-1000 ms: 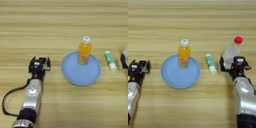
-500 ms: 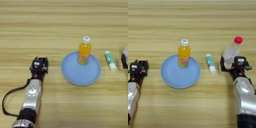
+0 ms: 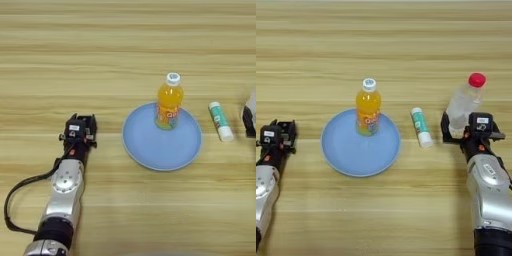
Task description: Move the objects on the table
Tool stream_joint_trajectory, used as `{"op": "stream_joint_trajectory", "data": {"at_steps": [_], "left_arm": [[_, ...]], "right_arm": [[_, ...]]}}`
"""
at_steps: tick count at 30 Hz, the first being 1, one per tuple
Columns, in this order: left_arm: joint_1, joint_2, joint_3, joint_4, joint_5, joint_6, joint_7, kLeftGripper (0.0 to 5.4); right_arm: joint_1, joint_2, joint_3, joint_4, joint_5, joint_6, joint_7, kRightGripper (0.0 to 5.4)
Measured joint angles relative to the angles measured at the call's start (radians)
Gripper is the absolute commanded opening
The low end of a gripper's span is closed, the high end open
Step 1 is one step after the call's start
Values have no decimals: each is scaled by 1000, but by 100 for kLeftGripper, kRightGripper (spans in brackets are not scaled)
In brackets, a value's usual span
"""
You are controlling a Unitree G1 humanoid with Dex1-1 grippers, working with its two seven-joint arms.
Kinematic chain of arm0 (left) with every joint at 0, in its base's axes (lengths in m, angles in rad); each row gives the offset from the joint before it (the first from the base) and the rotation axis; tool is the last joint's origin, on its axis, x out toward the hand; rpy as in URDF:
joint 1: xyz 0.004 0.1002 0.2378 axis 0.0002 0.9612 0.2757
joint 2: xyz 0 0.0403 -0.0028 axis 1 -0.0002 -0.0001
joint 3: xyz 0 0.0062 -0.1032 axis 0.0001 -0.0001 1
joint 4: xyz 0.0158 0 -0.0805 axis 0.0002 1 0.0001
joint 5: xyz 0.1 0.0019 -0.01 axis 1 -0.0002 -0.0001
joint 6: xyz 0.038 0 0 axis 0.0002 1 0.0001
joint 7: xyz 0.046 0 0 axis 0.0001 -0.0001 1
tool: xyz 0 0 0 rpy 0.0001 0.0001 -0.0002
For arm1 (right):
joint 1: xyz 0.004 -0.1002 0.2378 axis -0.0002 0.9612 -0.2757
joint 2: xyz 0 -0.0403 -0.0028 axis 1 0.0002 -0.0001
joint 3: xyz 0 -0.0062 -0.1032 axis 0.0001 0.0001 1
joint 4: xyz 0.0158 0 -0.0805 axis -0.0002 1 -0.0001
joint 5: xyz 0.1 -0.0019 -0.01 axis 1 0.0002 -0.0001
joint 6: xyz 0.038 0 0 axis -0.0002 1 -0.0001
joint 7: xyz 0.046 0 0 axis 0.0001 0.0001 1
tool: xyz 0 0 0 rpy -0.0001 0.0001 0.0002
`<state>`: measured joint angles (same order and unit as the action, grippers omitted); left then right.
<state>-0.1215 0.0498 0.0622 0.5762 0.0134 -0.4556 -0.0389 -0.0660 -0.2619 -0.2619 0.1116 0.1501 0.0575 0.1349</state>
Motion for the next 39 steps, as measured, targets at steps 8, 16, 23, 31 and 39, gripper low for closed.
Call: {"op": "stream_joint_trajectory", "data": {"at_steps": [8,16,23,31,39], "left_arm": [[75,-40,-67,-227,-22,-26,-62,239],[147,-57,-165,-420,-20,11,-123,239],[164,-56,-217,-478,-20,58,-163,239],[175,-59,-292,-465,-16,102,-202,239],[167,-59,-321,-357,6,118,-214,239]], "right_arm": [[0,0,-3,0,0,1,-2,540],[1,0,-4,-3,0,2,-2,540],[1,0,-4,-3,0,2,-7,540],[1,3,-3,-4,0,2,-17,540],[1,6,-2,-8,0,2,-19,540]]}}
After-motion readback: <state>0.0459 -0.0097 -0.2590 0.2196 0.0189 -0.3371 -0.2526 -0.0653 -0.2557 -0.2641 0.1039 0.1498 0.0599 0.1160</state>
